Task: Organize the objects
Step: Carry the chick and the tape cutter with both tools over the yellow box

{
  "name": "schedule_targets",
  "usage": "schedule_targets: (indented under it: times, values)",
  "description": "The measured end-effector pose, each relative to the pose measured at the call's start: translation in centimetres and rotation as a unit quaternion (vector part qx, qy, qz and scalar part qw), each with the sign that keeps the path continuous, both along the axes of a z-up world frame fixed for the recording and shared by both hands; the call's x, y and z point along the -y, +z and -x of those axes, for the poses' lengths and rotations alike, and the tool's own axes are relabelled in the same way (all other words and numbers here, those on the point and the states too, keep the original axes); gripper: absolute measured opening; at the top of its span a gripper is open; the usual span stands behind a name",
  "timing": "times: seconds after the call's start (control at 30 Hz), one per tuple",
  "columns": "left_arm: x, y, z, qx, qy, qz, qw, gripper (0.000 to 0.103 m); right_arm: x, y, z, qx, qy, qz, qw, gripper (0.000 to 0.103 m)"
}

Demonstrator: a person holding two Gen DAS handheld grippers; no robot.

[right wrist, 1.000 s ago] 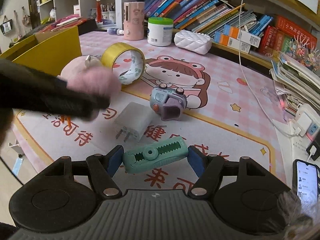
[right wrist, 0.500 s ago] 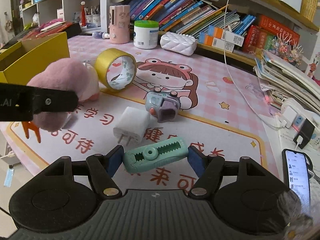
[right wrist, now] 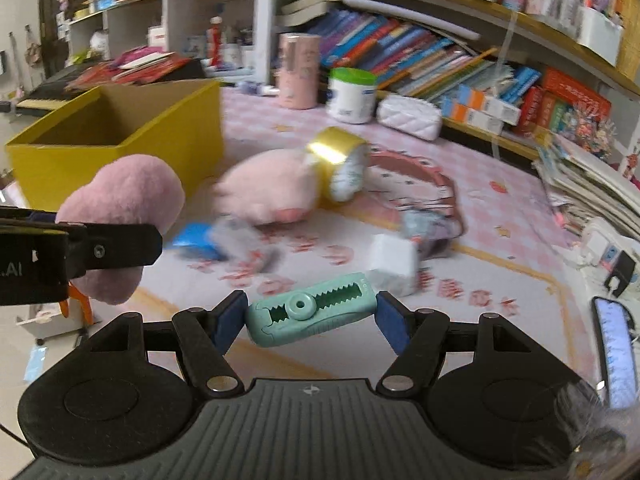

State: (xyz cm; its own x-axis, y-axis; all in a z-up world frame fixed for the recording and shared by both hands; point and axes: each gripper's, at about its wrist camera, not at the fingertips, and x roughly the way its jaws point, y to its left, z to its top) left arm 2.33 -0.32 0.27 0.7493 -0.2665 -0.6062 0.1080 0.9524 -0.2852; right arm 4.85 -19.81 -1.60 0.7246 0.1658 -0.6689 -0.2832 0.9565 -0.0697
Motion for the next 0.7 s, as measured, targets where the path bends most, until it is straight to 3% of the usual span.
schedule_targets:
  times: [0.33,0.7]
  values:
    - [-9.1,-1.2,4.8,-0.033,0.043,-0.005,0.9985,0.05,-9.5,-0.4,5.6,-0.016,0.051,-0.003,0.999,0.068]
    - [-13.9,-1.1,7.8,-0.029,0.044,-0.015,0.9985,0.05,-15.6,-1.1,9.0,-0.022,0.059,-0.011,0.998,0.068]
